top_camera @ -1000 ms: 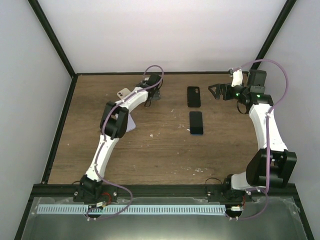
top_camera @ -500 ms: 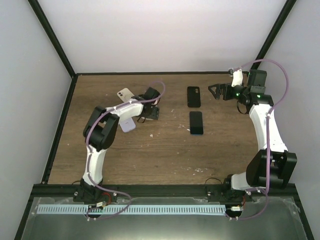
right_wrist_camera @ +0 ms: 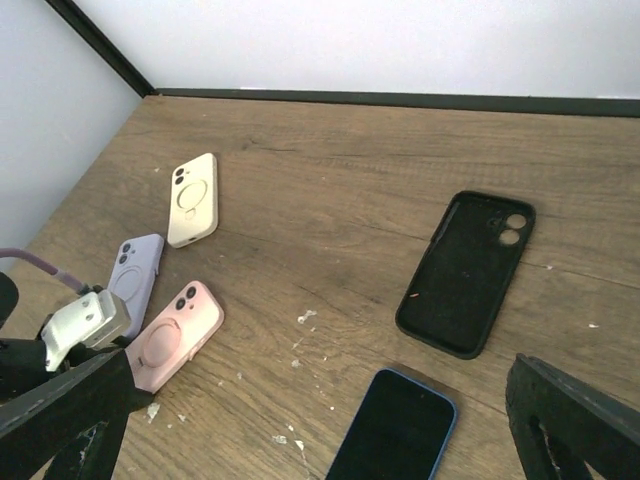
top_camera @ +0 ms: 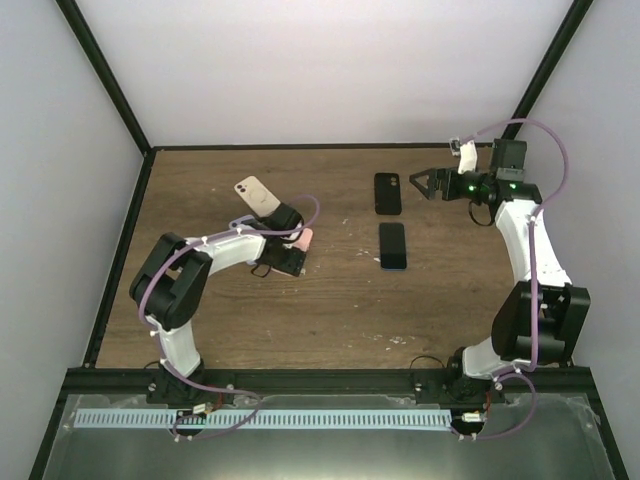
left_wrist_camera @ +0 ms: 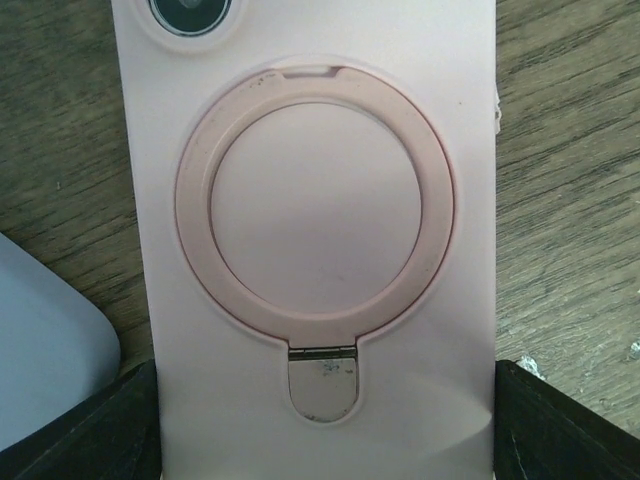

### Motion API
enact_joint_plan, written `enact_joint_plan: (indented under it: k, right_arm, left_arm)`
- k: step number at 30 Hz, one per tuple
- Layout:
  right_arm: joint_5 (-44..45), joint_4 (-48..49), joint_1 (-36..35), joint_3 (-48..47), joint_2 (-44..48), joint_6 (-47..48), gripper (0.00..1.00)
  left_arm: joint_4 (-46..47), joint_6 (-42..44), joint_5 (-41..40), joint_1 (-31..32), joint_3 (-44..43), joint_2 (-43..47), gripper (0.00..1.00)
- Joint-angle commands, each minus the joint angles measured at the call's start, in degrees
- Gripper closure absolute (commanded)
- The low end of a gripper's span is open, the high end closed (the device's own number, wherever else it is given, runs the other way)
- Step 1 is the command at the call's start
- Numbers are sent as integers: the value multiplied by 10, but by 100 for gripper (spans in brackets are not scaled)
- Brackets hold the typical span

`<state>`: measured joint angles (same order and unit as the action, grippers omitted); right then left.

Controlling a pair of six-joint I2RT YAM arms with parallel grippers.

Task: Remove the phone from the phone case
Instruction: Pick up the phone at the center of the board.

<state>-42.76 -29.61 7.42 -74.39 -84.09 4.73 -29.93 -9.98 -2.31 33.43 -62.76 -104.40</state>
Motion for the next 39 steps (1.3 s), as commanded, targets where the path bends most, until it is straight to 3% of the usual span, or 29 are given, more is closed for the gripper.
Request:
enact_joint_plan:
  k: [1, 6, 11, 14, 18, 29, 33, 39]
  right_arm:
    - [-34, -5, 3, -28, -11, -17, 0]
    - [-28, 21, 2, -14, 3, -36, 0]
    - [-22, 38, 2, -6, 15, -37, 0]
    - [-14, 42, 2, -7, 17, -34, 0]
    - [4, 39, -6, -12, 11, -28, 0]
    - [-43, 51, -61, -4, 3, 44, 0]
    - [-82, 35, -79, -27, -16, 96, 0]
    - [-226, 10, -88, -28, -1, 278, 0]
  left_arm:
    - [-23, -4, 6, 3, -10, -19, 19]
    - [-13, -29, -23, 5, -52, -57, 2]
    - [-18, -52, -34, 5, -81, -92, 1]
    - [-21, -59, -38, 5, -83, -102, 5]
    - [-19, -55, -32, 5, -81, -97, 20]
    - [24, 44, 74, -6, -64, 56, 32]
    - [14, 108, 182, -21, -54, 106, 35]
    - [-23, 209, 491, -88, -41, 195, 36]
